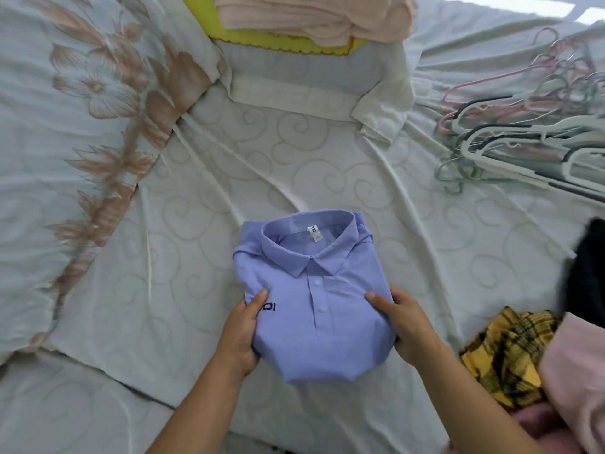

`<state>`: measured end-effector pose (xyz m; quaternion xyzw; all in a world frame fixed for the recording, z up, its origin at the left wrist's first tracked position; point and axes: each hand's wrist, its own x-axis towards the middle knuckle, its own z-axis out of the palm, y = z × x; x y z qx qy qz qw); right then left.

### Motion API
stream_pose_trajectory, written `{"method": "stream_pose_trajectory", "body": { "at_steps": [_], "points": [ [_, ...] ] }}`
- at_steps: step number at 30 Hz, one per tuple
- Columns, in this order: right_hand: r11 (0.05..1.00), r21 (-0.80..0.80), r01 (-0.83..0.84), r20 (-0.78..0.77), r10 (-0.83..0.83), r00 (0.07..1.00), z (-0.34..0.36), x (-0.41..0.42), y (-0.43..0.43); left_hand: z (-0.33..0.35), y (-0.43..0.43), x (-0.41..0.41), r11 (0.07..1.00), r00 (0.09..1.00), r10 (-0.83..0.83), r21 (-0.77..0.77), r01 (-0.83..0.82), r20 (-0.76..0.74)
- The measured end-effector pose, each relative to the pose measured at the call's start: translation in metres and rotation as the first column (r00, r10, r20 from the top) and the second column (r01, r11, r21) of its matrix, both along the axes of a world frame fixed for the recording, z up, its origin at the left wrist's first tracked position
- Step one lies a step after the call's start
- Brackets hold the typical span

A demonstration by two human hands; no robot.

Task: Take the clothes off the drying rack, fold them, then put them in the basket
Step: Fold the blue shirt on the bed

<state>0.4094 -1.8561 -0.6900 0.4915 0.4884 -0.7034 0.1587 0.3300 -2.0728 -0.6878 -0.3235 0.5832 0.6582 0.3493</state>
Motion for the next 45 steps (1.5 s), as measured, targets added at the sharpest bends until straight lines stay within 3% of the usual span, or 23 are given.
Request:
{"method": "stream_pose_trajectory", "body": {
  "at_steps": [4, 9, 14, 19, 25, 29, 33, 37, 39, 41, 43, 45],
  "points": [
    [0.988, -0.127, 0.088, -0.068, -0.097, 0.993, 0.023, 0.03, 0.032, 0.031, 0.038, 0.019, 0.982, 0.998, 0.056, 0.179, -0.059, 0.026],
    [0.961, -0.203, 0.19, -0.175, -0.226, 0.958, 0.059, 0.072, 0.1, 0.072, 0.11, 0.059, 0.975, 0.999, 0.004, 0.222, 0.008, -0.054],
    [0.956, -0.193, 0.221, -0.284, -0.27, 0.92, 0.111, 0.131, 0.183, 0.13, 0.198, 0.11, 0.956, 0.997, -0.023, 0.291, 0.043, -0.073],
    [0.946, -0.178, 0.271, -0.396, -0.321, 0.86, 0.156, 0.19, 0.275, 0.175, 0.293, 0.152, 0.871, 0.973, -0.221, 0.435, 0.23, -0.07],
    [0.882, -0.096, 0.461, -0.339, -0.464, 0.818, 0.185, 0.212, 0.394, 0.192, 0.436, 0.151, 0.885, 0.961, -0.27, 0.377, 0.272, -0.06],
    [0.843, -0.059, 0.535, -0.371, -0.516, 0.772, 0.221, 0.205, 0.488, 0.206, 0.559, 0.126, 0.75, 0.884, -0.411, 0.469, 0.466, -0.221],
    [0.799, 0.057, 0.598, -0.553, -0.474, 0.686, 0.256, 0.196, 0.586, 0.229, 0.668, 0.11, 0.719, 0.858, -0.34, 0.482, 0.501, -0.386],
    [0.748, 0.148, 0.647, -0.576, -0.467, 0.671, 0.22, 0.204, 0.664, 0.195, 0.731, 0.115, 0.694, 0.835, -0.281, 0.501, 0.517, -0.473],
    [0.772, 0.239, 0.589, -0.492, -0.427, 0.759, 0.176, 0.211, 0.689, 0.147, 0.747, 0.121, 0.746, 0.837, -0.288, 0.439, 0.501, -0.466],
    [0.796, 0.305, 0.524, -0.365, -0.41, 0.836, 0.121, 0.223, 0.699, 0.092, 0.75, 0.132, 0.814, 0.783, -0.416, 0.194, 0.547, -0.462],
    [0.813, 0.369, 0.451, -0.226, -0.392, 0.892, 0.068, 0.236, 0.698, 0.039, 0.74, 0.144, 0.817, 0.735, -0.545, -0.058, 0.574, -0.403],
    [0.821, 0.416, 0.392, -0.19, -0.343, 0.92, 0.032, 0.244, 0.693, 0.01, 0.729, 0.157, 0.825, 0.744, -0.552, -0.121, 0.552, -0.376]
  ]
}}
